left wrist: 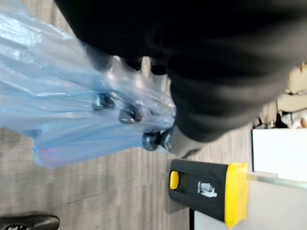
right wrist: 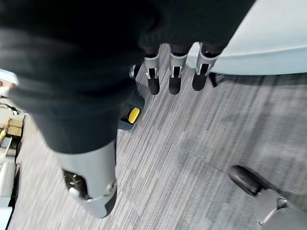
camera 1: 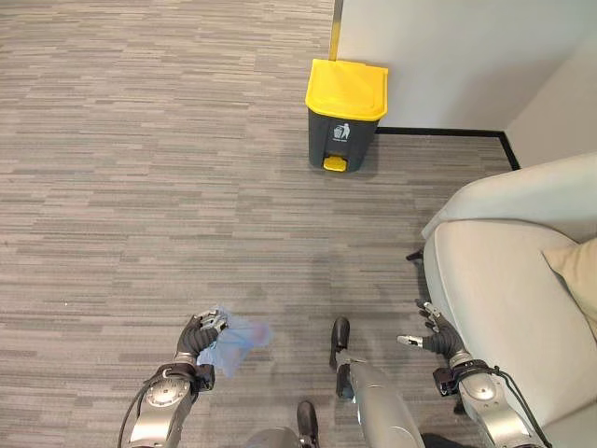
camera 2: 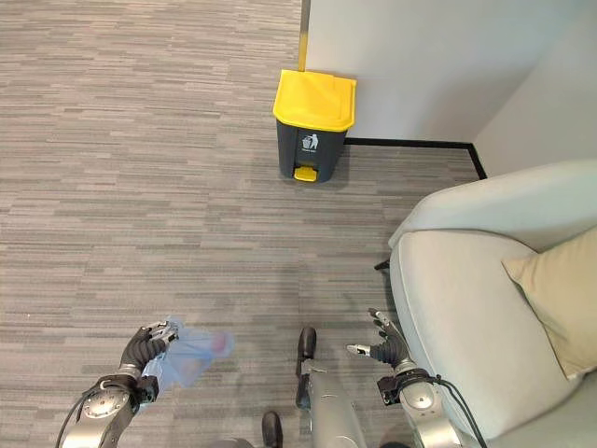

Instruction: Gather garbage on tea table into small bin, then transfer packed bag to large trash can.

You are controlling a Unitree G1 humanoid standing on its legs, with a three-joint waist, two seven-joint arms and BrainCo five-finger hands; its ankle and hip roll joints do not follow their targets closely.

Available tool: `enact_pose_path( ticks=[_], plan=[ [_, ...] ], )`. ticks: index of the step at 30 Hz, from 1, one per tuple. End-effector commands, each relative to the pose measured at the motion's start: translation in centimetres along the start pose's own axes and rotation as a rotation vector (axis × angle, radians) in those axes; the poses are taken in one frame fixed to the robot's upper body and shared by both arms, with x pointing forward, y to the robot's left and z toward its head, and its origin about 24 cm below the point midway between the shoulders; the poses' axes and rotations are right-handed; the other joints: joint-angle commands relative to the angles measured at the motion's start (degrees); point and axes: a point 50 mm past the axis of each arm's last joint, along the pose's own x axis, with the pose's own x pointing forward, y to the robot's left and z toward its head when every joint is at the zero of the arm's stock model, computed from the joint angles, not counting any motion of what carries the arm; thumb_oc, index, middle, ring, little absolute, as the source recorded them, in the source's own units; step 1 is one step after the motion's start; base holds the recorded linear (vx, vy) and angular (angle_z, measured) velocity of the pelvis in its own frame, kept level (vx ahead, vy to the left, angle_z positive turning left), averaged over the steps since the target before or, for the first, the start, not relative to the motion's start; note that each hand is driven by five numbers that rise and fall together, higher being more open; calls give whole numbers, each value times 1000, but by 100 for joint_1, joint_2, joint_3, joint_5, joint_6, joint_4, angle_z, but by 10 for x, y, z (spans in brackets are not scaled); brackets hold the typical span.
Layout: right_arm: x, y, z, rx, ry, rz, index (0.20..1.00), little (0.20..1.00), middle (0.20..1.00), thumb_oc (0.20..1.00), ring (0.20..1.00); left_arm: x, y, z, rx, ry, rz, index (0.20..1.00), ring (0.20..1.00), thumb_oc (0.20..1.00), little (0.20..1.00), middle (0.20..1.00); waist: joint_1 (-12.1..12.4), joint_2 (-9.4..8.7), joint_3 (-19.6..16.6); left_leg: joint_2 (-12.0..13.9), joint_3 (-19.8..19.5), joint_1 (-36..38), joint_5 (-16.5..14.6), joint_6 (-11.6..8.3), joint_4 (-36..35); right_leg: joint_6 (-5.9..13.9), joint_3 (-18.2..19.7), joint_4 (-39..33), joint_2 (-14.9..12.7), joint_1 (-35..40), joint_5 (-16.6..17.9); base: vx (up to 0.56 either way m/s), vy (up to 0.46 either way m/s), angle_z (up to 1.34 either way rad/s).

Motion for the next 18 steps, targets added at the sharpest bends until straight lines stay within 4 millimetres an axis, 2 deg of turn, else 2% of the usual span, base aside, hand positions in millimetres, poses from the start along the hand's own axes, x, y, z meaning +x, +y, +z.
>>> enact_pose_path(
  ticks=[1, 2, 4, 6, 8, 10, 12, 13, 14, 15, 16, 18],
  plan=[
    [0, -16, 5, -17, -40, -42, 1000, 1000, 1000, 1000, 1000, -7, 12, 20, 72, -115, -7, 200, 200, 200, 200, 200, -77, -142, -281, 636, -18, -154, -326, -435, 739, 578, 400, 146, -315, 976, -186, 436, -243, 98],
    [-4, -19, 1, -16, -33, -52, 1000, 1000, 1000, 1000, 1000, -10, 12, 16, 71, -101, -15, 200, 200, 200, 200, 200, -106, -32, -357, 843, -48, -181, -17, -649, 1115, 447, 365, 143, -158, 1160, -314, 425, -261, 79],
    [-6, -23, -1, -15, -24, -63, 1000, 1000, 1000, 1000, 1000, -11, 12, 14, 65, -92, -21, 200, 200, 200, 200, 200, -131, -18, -406, 986, -44, -455, 407, -799, 1801, 315, 382, 85, -96, 1321, -416, 323, -224, 20],
    [-7, -29, -3, -22, -15, -83, 1000, 1000, 1000, 1000, 1000, -10, 10, 14, 57, -90, -25, 200, 200, 200, 200, 200, -145, -46, -399, 1094, -4, -758, 762, -796, 2578, 99, 483, -39, 36, 1644, -624, 294, -171, 13],
    [-7, -30, -4, -19, -12, -89, 1000, 1000, 1000, 1000, 1000, -10, 9, 13, 54, -88, -24, 200, 200, 200, 200, 200, -124, -85, -363, 1094, 19, -951, 726, -741, 2769, 73, 542, -70, 27, 1748, -686, 198, -86, -7],
    [-6, -32, -3, -17, -12, -98, 1000, 1000, 1000, 1000, 1000, -9, 6, 14, 47, -89, -32, 200, 200, 200, 200, 200, -72, -155, -315, 1025, 92, -1312, 425, -602, 2632, 101, 638, -164, -1, 1937, -772, 224, -45, -27],
    [-6, -35, -4, -14, -12, -111, 1000, 1000, 1000, 1000, 1000, -8, 5, 13, 52, -87, -39, 200, 200, 200, 200, 200, -5, -222, -256, 930, 167, -1589, -1, -491, 2335, 162, 687, -236, -50, 2101, -843, 249, 11, -33],
    [-5, -36, -4, -9, -7, -123, 1000, 1000, 1000, 1000, 1000, -8, 4, 13, 57, -87, -43, 200, 200, 200, 200, 200, 74, -257, -222, 820, 223, -2004, 173, -506, 1757, 202, 759, -335, -76, 2250, -881, 351, 72, -45],
    [-6, -36, -5, -4, -4, -128, 1000, 1000, 1000, 1000, 1000, -7, 5, 15, 62, -92, -39, 200, 200, 200, 200, 200, 168, -211, -179, 785, 173, -2215, 582, -575, 1224, 229, 818, -373, 21, 2399, -924, 329, 85, -26],
    [-6, -35, -6, -3, 1, -127, 1000, 1000, 1000, 1000, 1000, -8, 5, 15, 60, -92, -41, 200, 200, 200, 200, 200, 203, -213, -175, 791, 173, -2265, 693, -609, 1126, 248, 852, -376, 17, 2482, -961, 282, 94, -28],
    [-6, -34, -8, 1, 7, -126, 1000, 1000, 1000, 1000, 1000, -8, 4, 15, 62, -93, -45, 200, 200, 200, 200, 200, 219, -224, -178, 824, 221, -2368, 753, -630, 1193, 271, 858, -366, -1, 2547, -1008, 240, 111, -36],
    [-8, -31, -10, -7, 18, -111, 1000, 1000, 1000, 1000, 1000, -10, 6, 12, 65, -82, -42, 200, 200, 200, 200, 200, 259, -211, -190, 793, 205, -2211, 639, -580, 1149, 306, 992, -230, -6, 2657, -1134, 289, 180, -60]
  ],
)
